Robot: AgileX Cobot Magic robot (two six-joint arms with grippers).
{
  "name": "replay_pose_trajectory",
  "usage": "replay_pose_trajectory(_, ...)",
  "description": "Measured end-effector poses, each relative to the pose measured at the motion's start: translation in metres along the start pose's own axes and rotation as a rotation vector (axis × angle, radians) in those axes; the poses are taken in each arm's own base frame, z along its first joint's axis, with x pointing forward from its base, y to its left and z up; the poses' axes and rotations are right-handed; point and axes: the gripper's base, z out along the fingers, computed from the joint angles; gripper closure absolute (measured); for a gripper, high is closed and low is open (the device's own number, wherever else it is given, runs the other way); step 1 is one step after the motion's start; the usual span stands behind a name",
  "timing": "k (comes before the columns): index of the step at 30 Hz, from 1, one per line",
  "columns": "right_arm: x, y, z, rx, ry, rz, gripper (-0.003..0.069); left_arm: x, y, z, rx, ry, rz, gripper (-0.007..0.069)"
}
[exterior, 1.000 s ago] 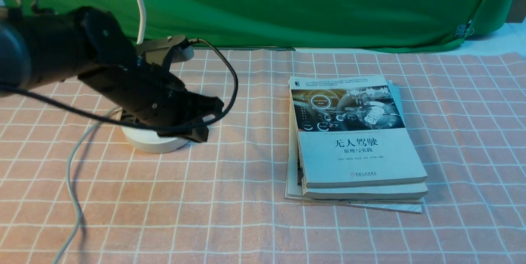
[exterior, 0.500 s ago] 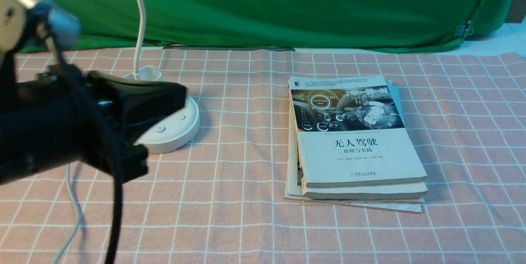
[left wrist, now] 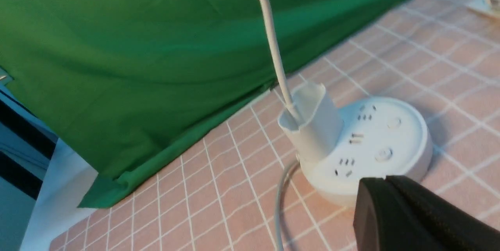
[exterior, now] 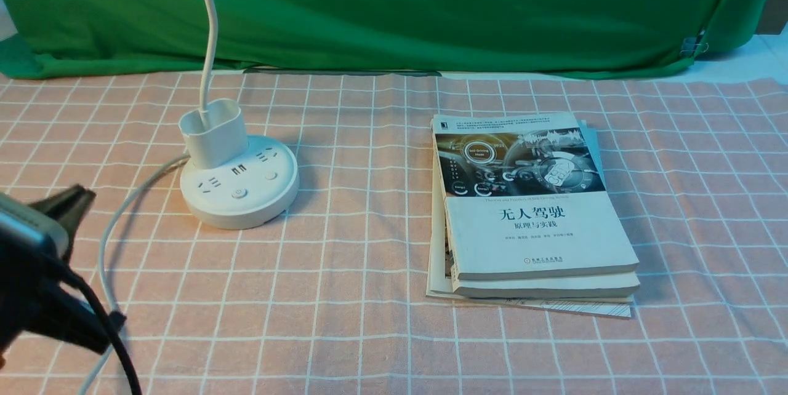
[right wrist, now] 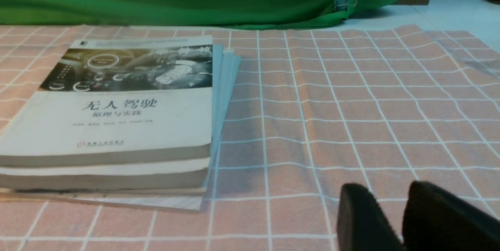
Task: Turn on the table lamp on the pink coffee tablecloth with your hand.
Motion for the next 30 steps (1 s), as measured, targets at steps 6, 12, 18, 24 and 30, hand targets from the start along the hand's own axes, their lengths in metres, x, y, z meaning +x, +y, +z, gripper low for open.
replay_pose_trajectory(6,0.000,0.000,0.000,0.000,0.000,0.000,0.0421,0.031,-0.018,-0.009,0.025,0.049,0.080,0.0603)
replay_pose_trajectory(12,0.000,0.000,0.000,0.000,-0.002,0.000,0.0421,0.051,-0.024,-0.042,-0.048,-0.074,-0.232,0.0603)
replay_pose_trajectory(18,0.000,0.000,0.000,0.000,0.000,0.004,0.0421,0.047,-0.017,-0.066,-0.141,-0.217,-0.329,0.0603)
replay_pose_trajectory(24,0.000,0.000,0.000,0.000,0.000,0.005,0.0421,0.050,-0.015,-0.078,-0.238,-0.246,-0.446,0.0603)
replay_pose_trajectory(30,0.000,0.000,0.000,0.000,0.000,0.005,0.0421,0.058,-0.030,-0.074,-0.097,-0.124,-0.724,0.0603)
